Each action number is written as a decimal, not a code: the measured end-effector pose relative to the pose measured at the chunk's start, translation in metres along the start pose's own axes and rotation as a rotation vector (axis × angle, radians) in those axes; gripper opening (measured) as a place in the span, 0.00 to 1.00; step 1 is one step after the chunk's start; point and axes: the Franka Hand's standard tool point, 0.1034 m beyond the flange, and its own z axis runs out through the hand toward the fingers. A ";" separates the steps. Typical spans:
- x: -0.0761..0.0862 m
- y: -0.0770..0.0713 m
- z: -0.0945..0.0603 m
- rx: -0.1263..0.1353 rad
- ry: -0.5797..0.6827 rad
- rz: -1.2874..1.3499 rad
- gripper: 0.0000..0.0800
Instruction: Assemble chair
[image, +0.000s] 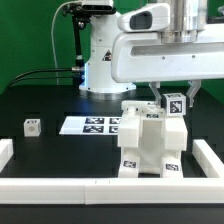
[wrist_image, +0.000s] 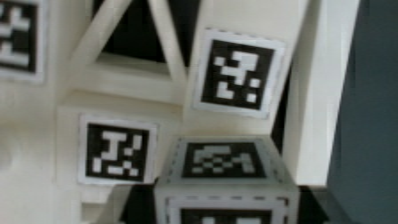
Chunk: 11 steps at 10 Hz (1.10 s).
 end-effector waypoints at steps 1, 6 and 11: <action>0.000 0.000 0.000 0.000 0.001 0.092 0.35; 0.001 -0.003 0.001 -0.008 -0.024 0.868 0.35; 0.001 -0.005 0.002 0.019 -0.022 1.198 0.44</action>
Offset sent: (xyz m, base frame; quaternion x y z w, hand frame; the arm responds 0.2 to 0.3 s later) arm 0.0062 -0.0105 0.0034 -0.0726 -0.0360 0.3518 0.9325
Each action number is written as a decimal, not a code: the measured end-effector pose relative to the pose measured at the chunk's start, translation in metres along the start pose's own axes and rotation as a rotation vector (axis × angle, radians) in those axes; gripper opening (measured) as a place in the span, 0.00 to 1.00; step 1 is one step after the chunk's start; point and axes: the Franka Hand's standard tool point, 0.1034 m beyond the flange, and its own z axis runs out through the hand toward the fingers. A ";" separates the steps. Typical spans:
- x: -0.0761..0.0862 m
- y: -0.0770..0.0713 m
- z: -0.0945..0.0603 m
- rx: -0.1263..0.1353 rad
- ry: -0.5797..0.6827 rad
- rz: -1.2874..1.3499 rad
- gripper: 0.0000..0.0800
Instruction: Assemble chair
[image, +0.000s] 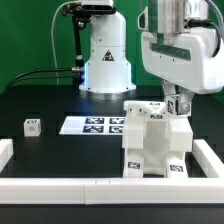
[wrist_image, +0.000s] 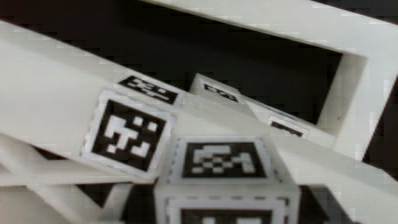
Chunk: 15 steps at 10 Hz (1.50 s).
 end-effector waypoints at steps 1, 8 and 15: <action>0.000 0.000 0.000 -0.002 0.002 -0.065 0.44; -0.004 -0.003 -0.001 -0.034 0.063 -1.185 0.81; -0.003 -0.004 0.000 -0.014 0.066 -0.880 0.35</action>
Offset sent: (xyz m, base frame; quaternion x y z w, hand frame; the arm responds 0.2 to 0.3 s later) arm -0.0048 0.0280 0.0013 0.0317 -0.0692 -0.3696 0.9261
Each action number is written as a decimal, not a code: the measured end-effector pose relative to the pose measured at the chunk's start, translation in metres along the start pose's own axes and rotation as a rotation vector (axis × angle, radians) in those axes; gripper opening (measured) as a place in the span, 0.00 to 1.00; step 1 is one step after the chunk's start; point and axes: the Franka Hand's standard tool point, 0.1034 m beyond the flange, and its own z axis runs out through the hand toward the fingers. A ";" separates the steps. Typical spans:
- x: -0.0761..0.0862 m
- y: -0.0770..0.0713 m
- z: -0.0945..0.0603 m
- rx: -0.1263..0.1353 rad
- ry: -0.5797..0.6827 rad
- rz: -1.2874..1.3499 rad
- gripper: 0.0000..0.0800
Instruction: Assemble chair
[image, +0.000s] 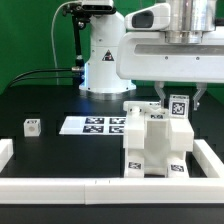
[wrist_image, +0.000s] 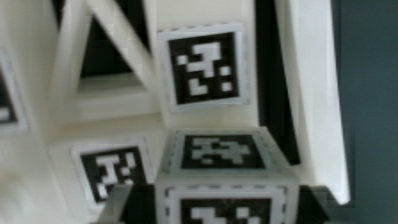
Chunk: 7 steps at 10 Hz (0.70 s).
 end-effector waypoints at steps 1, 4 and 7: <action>-0.002 -0.002 0.000 -0.002 -0.004 0.168 0.35; -0.004 -0.001 0.001 0.011 -0.038 0.622 0.35; -0.004 -0.003 0.001 0.044 -0.067 0.943 0.35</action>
Offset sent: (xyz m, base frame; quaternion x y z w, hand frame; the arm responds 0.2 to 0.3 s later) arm -0.0043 0.0005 0.0012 -0.0245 0.0085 0.4190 0.9076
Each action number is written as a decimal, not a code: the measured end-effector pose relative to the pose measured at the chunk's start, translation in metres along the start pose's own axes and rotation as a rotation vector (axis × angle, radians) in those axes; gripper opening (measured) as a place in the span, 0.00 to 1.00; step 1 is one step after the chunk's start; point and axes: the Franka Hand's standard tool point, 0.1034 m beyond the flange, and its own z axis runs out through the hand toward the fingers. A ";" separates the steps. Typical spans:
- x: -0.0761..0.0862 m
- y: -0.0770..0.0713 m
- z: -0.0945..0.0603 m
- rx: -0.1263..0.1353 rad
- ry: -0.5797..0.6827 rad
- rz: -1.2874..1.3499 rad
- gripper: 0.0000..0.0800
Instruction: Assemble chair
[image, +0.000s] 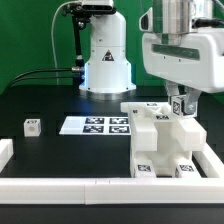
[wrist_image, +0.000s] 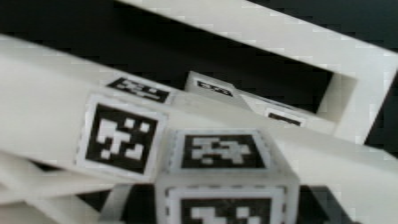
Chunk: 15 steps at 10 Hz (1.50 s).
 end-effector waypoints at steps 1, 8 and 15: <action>-0.001 0.000 0.000 0.000 0.000 -0.013 0.35; -0.011 -0.002 0.001 0.002 0.008 -0.799 0.81; -0.008 -0.002 0.000 -0.020 0.028 -1.332 0.64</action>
Offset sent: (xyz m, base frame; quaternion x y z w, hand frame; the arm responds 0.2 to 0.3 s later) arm -0.0002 0.0195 0.0006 0.0318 -0.0302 -0.2897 0.9561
